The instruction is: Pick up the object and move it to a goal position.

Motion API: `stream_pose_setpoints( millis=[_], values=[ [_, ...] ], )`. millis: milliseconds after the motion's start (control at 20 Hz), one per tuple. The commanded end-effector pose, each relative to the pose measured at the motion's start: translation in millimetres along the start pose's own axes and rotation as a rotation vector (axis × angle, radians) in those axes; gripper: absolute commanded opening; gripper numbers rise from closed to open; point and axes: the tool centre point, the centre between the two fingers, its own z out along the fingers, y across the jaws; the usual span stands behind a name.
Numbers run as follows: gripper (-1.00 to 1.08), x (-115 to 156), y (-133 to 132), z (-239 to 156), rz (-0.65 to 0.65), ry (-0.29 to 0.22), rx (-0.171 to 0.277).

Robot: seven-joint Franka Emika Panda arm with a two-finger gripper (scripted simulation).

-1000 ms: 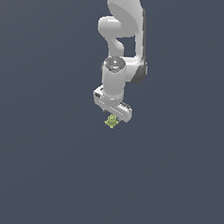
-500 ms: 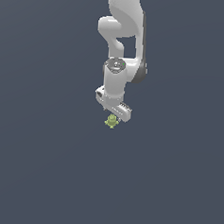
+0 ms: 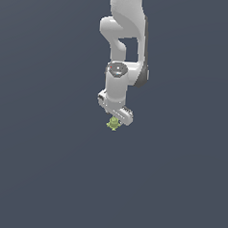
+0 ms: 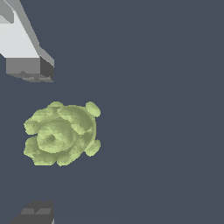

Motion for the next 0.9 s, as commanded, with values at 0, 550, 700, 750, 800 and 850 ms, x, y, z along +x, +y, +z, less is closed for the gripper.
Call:
stream_pose_setpoints(
  millis=[0, 550, 700, 750, 800, 850],
  values=[
    [1.00, -0.7, 0.5, 10.8, 0.001, -0.001, -0.001],
    [-1.00, -0.7, 0.3, 37.6, 0.003, 0.000, -0.001],
    [-1.00, -0.7, 0.3, 37.6, 0.003, 0.000, -0.001],
    [-1.00, -0.7, 0.3, 37.6, 0.003, 0.000, -0.001],
    [-1.00, -0.7, 0.3, 37.6, 0.003, 0.000, -0.001],
    [-1.00, -0.7, 0.3, 37.6, 0.003, 0.000, -0.001]
  ],
)
